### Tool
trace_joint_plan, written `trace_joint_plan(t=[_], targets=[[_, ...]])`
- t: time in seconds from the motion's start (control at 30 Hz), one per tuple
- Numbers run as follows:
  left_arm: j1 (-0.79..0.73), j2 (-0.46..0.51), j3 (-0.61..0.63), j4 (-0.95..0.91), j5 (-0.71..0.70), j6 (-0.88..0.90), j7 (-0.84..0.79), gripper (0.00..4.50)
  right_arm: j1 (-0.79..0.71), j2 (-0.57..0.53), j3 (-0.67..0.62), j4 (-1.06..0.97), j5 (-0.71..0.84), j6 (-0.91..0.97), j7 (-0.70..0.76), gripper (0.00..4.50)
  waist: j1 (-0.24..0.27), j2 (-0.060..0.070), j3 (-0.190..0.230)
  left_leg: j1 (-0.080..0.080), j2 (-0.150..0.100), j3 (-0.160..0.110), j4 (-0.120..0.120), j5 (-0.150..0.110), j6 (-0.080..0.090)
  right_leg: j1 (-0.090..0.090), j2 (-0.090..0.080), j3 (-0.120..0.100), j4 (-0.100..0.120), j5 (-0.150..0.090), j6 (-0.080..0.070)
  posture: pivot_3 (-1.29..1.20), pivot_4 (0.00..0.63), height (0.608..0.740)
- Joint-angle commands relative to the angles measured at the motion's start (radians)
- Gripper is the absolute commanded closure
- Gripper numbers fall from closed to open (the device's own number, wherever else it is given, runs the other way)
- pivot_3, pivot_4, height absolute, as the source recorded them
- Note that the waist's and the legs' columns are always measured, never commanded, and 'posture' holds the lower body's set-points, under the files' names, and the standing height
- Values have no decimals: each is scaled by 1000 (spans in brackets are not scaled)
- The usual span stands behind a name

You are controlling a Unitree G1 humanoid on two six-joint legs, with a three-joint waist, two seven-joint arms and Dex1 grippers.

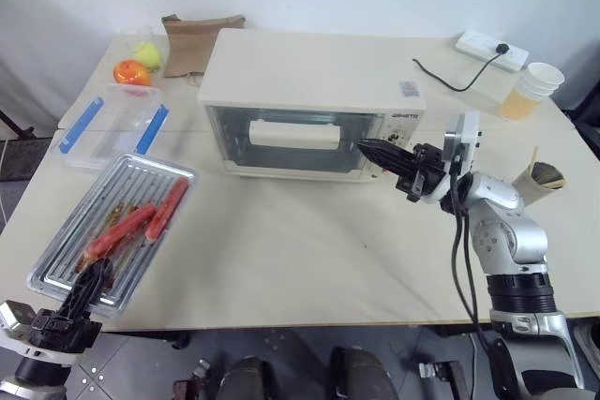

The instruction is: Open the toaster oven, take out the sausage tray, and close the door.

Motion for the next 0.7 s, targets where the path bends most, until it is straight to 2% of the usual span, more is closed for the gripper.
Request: trace_joint_plan(t=[0.03,0.13,0.2,0.23,0.37,0.4,0.47,0.57,0.7], targets=[[22,58,-46,1,-18,38,-48,4500,11,-56,-50,-36,43,34,51,4466,1,0,0,-1,-1,0,0,0,0,0,-1,1,0,0,0,0,150,740],[25,118,-94,8,-18,62,-78,4500,71,-104,-79,-86,58,30,102,3924,1,0,0,-2,-2,0,0,-2,3,-1,-1,2,0,0,0,0,150,740],[28,149,-114,17,-18,73,-100,4500,99,-123,-81,-110,51,15,127,3234,0,0,0,-2,-3,0,-1,-2,4,-1,0,2,0,0,0,0,150,740],[22,169,-131,24,-18,80,-107,4500,136,-148,-76,-132,28,-23,171,3067,0,0,0,-2,-3,1,-2,-2,4,-1,0,1,0,0,0,0,150,740],[-69,306,-297,74,-18,136,-111,4500,409,-266,-140,-297,21,-93,326,1849,18,0,0,-2,-3,0,-6,-2,4,-1,1,-1,-1,0,0,0,150,740],[-89,336,-337,87,-18,145,-110,4500,444,-269,-161,-328,33,-87,303,1445,22,0,0,-1,-4,0,-6,-2,4,-2,2,-3,-2,0,0,0,150,740],[-113,374,-388,104,-18,150,-114,4500,483,-273,-187,-359,55,-90,296,969,23,0,0,-1,-4,3,-7,-2,4,-2,2,-2,-2,0,0,0,150,740],[-227,413,-525,137,-5,162,-103,4500,582,-305,-252,-360,87,-98,373,17,19,1,0,1,-3,9,-7,-2,5,0,2,-1,-6,0,1,0,150,740],[-360,414,-647,158,47,167,-104,4500,657,-322,-300,-367,70,-139,384,17,28,1,0,4,-4,8,-6,-1,5,3,1,0,-6,0,1,0,150,740]])
